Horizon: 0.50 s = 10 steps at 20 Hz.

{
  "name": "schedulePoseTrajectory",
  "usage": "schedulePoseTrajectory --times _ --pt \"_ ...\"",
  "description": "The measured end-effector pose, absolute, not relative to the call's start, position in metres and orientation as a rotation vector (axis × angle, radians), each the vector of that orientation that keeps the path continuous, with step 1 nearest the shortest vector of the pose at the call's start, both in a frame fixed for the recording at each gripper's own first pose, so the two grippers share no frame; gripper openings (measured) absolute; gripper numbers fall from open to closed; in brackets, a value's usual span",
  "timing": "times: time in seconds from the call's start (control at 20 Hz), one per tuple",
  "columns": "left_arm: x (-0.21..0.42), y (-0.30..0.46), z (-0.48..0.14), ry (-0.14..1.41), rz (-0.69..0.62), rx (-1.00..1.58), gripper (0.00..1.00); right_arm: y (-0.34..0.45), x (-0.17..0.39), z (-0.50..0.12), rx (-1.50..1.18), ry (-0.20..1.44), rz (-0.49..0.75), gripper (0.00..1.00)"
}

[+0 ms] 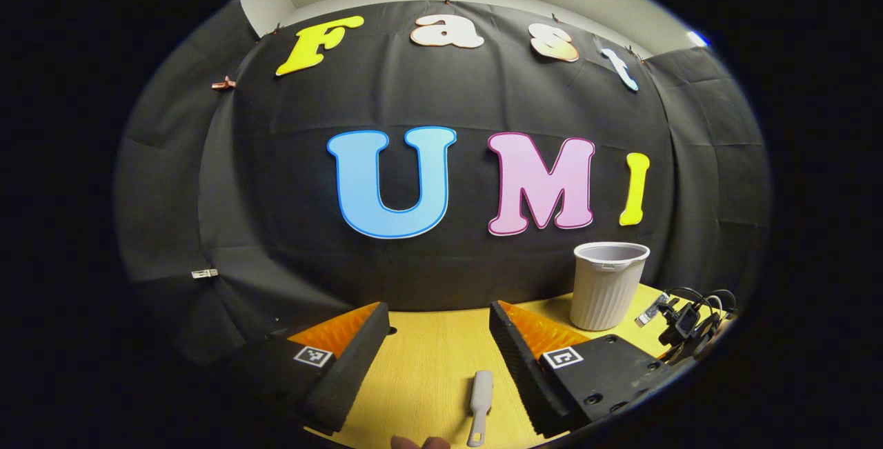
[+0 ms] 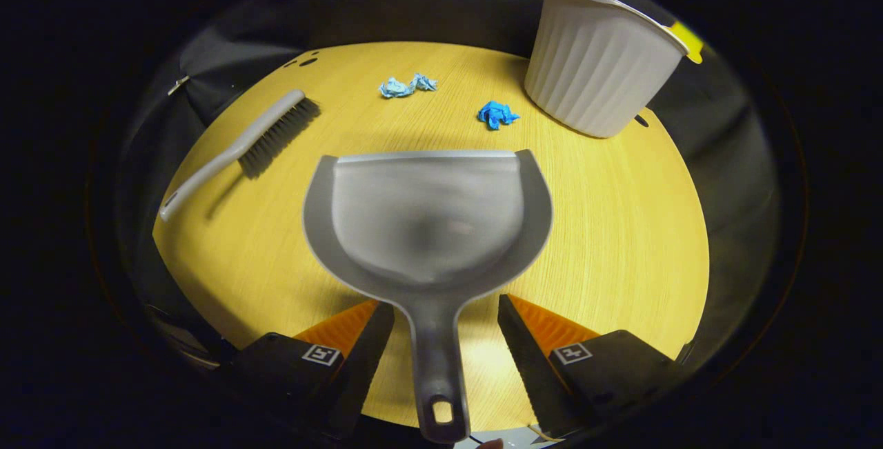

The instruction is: Pick up the small broom and dustpan from the desktop, sweep the trash into the dustpan with the broom, and then empty the trash into the garbage bin.

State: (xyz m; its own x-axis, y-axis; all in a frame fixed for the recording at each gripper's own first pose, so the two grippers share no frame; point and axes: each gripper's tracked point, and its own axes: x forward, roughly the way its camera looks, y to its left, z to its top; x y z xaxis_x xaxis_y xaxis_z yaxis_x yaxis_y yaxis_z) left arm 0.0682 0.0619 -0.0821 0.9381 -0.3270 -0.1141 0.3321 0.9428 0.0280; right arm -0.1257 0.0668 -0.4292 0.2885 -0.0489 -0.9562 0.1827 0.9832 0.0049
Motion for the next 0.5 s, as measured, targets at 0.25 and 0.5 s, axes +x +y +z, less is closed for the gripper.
schedulePoseTrajectory --times 0.25,0.5 --pt "0.072 0.069 -0.095 0.143 -0.326 0.034 0.95 0.08 -0.115 -0.444 0.156 1.299 -0.151 0.78" --pt "0.076 0.071 -0.109 0.189 -0.312 0.028 0.95 0.084 -0.111 -0.446 0.226 1.321 -0.136 0.4"
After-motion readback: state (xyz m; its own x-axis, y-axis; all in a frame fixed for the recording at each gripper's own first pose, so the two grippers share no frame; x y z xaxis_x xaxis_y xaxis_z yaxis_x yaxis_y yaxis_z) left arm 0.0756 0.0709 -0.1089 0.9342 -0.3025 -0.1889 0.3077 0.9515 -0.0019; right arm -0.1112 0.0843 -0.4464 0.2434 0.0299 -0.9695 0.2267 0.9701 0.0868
